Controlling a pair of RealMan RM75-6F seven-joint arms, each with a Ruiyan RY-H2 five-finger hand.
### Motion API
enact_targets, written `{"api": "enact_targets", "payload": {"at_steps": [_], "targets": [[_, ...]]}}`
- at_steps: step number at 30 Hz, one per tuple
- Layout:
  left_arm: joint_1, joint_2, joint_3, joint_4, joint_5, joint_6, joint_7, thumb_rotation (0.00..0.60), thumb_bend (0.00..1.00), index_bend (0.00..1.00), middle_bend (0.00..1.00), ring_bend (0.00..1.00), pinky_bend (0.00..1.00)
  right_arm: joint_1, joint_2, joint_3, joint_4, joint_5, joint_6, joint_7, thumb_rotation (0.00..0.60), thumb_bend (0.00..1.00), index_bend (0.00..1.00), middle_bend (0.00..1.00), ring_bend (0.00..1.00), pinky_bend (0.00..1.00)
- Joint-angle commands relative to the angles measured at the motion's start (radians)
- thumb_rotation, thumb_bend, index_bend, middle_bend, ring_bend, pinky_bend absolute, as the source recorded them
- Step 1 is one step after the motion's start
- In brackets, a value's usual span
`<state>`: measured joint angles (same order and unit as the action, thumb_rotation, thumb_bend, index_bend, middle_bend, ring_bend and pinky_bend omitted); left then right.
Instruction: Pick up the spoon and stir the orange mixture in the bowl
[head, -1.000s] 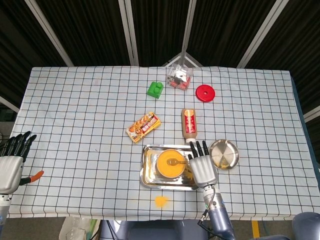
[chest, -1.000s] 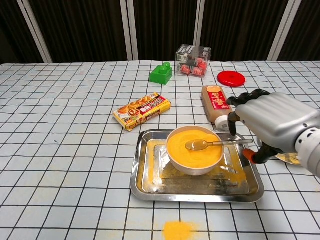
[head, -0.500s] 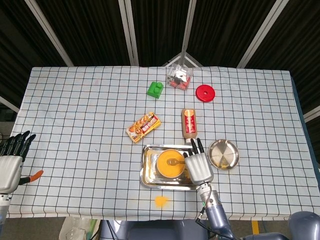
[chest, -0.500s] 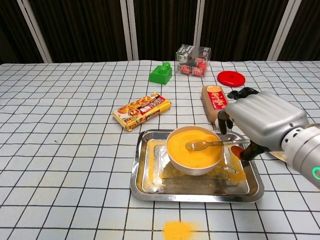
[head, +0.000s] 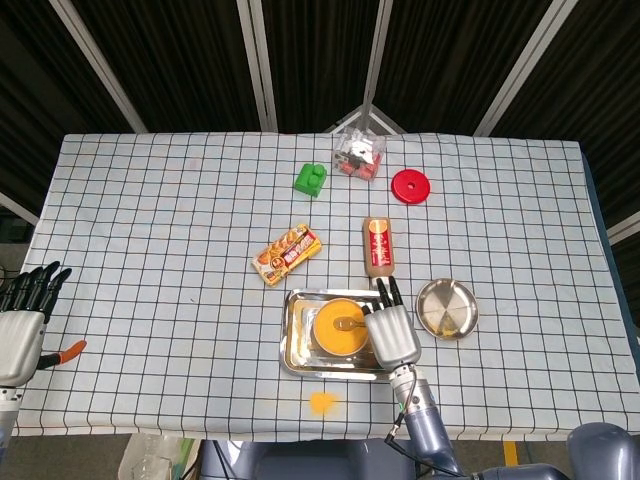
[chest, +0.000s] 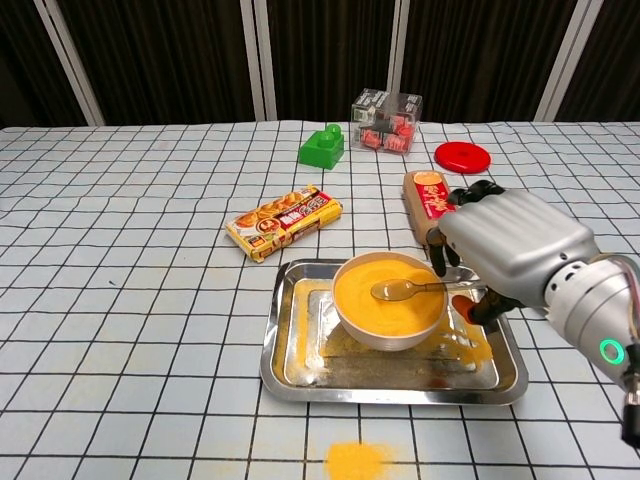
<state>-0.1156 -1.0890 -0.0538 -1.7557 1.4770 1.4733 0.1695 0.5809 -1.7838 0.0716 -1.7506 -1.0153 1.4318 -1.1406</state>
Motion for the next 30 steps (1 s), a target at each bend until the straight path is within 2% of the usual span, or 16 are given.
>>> {"api": "enact_targets", "payload": {"at_steps": [1, 17, 30], "targets": [[0.000, 0.000, 0.000, 0.000, 0.000, 0.000, 0.000, 0.600, 0.00, 0.00, 0.00, 0.00, 0.00, -0.001, -0.002, -0.001, 0.001, 0.000, -0.001, -0.001, 0.600, 0.43, 0.46, 0.41, 0.09, 0.00], [0.000, 0.001, 0.001, -0.002, 0.001, 0.001, 0.000, 0.600, 0.00, 0.00, 0.00, 0.00, 0.00, -0.008, 0.002, 0.007, 0.002, -0.008, 0.007, -0.008, 0.600, 0.43, 0.40, 0.41, 0.10, 0.00], [0.000, 0.001, 0.001, -0.003, 0.001, 0.001, 0.001, 0.600, 0.00, 0.00, 0.00, 0.00, 0.00, -0.016, 0.008, 0.007, -0.003, -0.005, 0.010, -0.014, 0.600, 0.44, 0.44, 0.44, 0.11, 0.00]]}}
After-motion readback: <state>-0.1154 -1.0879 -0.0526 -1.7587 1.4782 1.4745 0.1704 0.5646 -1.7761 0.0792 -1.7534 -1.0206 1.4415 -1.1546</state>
